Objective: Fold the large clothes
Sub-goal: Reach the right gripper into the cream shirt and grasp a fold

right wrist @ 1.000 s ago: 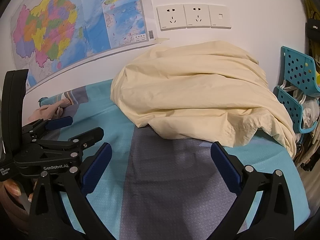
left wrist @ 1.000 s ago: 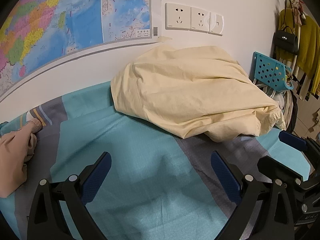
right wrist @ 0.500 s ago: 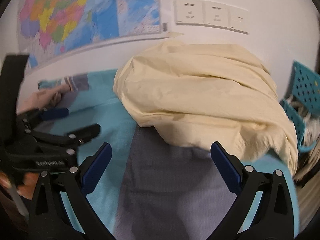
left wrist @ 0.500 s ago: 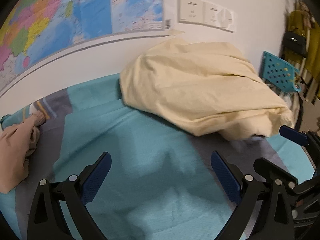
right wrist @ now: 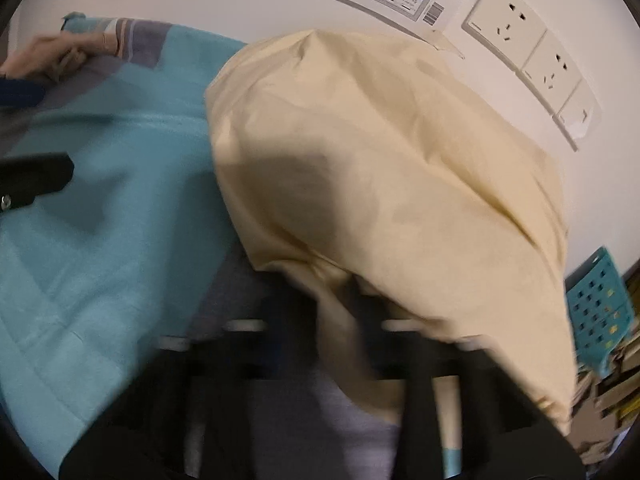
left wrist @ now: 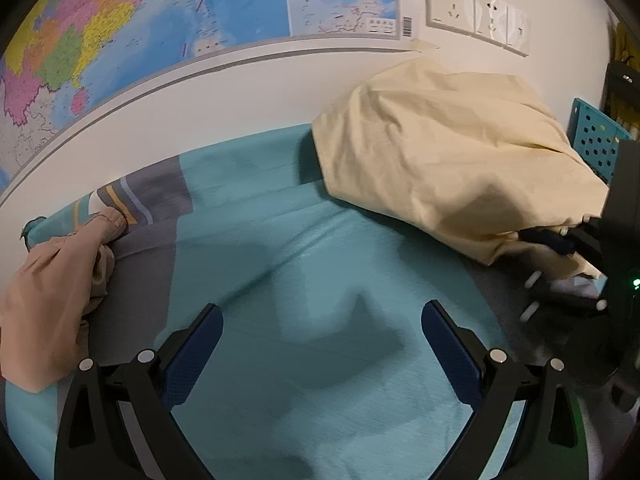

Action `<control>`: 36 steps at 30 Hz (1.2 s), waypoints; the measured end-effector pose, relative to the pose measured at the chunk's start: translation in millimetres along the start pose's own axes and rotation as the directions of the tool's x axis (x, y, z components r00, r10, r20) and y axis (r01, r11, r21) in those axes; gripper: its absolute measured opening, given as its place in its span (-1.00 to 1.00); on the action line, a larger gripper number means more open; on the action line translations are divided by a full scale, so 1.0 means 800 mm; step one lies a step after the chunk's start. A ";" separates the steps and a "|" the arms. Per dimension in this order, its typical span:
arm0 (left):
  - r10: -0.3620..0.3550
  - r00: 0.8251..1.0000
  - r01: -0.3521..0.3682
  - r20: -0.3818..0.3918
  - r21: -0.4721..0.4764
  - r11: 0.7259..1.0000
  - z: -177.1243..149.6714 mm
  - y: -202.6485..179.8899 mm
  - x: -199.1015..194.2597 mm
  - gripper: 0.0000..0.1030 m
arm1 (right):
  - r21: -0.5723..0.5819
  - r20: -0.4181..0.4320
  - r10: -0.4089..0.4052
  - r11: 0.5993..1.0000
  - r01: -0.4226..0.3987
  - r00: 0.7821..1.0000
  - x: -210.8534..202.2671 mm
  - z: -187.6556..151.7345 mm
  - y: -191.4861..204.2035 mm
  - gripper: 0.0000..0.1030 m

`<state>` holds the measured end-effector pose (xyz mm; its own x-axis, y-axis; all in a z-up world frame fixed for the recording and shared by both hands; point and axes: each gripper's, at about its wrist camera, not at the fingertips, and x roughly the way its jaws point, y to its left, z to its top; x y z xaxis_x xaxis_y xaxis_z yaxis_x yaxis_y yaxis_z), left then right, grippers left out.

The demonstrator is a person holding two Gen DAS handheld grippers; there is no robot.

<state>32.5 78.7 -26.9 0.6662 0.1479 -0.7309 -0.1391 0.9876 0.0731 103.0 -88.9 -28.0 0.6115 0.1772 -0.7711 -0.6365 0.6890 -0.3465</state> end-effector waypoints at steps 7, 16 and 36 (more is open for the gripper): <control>0.011 1.000 -0.011 0.009 0.006 1.000 0.009 0.017 0.008 0.87 | 0.149 0.208 -0.023 0.989 -0.008 0.978 -0.106 0.002 -0.062 -0.66; 0.026 1.000 -0.026 0.001 -0.006 1.000 0.009 0.028 0.014 0.87 | -0.119 0.084 -0.123 0.984 0.133 0.989 0.009 0.029 -0.002 0.52; 0.026 1.000 -0.026 0.000 -0.012 1.000 0.011 0.038 0.021 0.87 | -0.001 0.205 -0.040 0.999 0.041 0.978 -0.027 0.068 -0.038 -0.73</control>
<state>46.2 111.4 -31.2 0.6622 0.1736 -0.7289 -0.1655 0.9827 0.0836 134.8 -75.3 28.6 0.7200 0.2896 -0.6307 -0.6113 0.6948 -0.3789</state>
